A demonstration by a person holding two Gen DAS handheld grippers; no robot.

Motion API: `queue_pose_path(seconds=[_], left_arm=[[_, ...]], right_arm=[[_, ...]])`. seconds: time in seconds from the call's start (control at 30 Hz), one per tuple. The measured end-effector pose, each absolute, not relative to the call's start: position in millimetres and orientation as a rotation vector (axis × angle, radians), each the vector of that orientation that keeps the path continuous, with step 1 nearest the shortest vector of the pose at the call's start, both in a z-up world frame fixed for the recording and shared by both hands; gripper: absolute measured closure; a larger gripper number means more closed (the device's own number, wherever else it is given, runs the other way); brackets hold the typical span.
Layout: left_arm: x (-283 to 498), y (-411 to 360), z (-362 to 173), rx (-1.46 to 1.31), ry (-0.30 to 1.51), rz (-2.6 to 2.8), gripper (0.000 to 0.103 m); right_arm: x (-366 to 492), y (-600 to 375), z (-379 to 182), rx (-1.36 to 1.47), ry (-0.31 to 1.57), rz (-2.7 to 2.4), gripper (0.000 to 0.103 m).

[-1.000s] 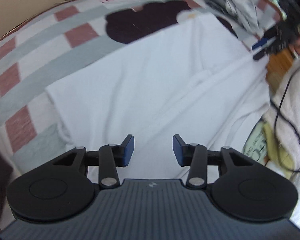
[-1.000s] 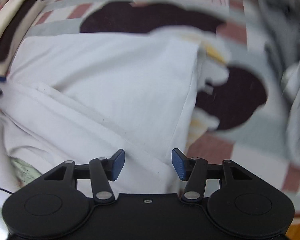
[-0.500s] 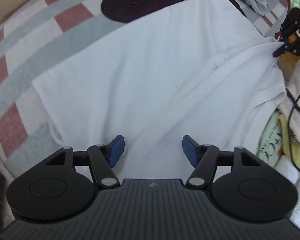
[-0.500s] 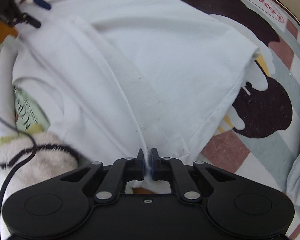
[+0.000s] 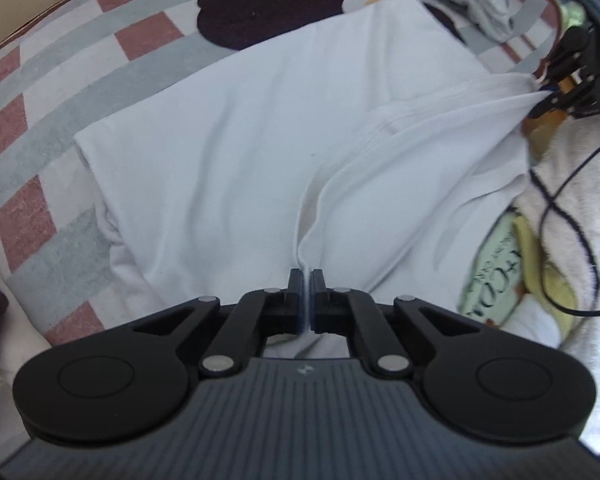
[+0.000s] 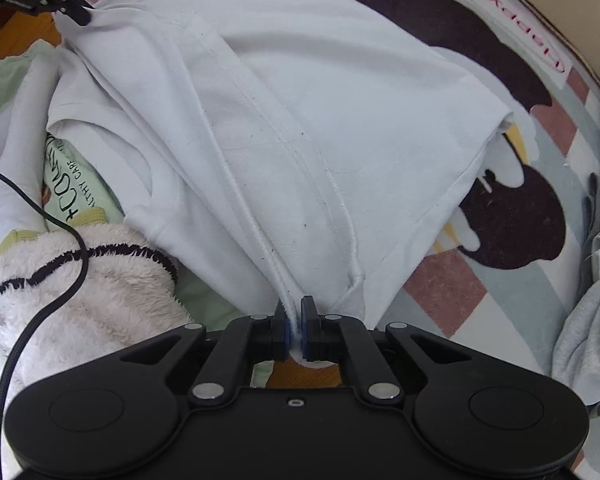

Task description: Fold clothes

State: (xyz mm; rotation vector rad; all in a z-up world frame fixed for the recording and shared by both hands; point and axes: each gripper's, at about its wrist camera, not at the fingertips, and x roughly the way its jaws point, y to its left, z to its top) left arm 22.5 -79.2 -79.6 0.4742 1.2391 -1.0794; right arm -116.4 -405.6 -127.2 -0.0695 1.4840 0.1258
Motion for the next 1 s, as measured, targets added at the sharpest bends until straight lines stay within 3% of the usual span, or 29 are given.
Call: queue_pose_path(seconds=[0.4, 0.53, 0.6, 0.73, 0.87, 1.0], left_arm=[[10.3, -59.7, -88.9, 0.486, 1.316, -1.064, 0.100], [5.0, -52.7, -88.8, 0.473, 1.349, -1.081, 0.100], [1.5, -51.3, -88.5, 0.503, 1.374, -1.104, 0.099], [4.0, -45.3, -77.6, 0.532, 1.352, -1.098, 0.097], [26.4, -41.4, -56.2, 0.440, 1.267, -1.069, 0.087], [47.7, -51.4, -56.7, 0.300, 1.227, -1.068, 0.079]], right_arm=[[-120.6, -396.4, -129.6, -0.150, 1.488, 0.053, 0.094], [-122.0, -390.9, -119.0, -0.106, 1.498, 0.088, 0.085], [-125.2, -392.3, -108.3, -0.053, 1.475, 0.131, 0.072], [-133.1, -412.7, -79.7, 0.142, 1.331, 0.117, 0.062], [-136.6, -439.4, -73.7, 0.323, 1.235, 0.008, 0.060], [-124.0, -444.3, -114.7, 0.283, 1.359, -0.084, 0.060]])
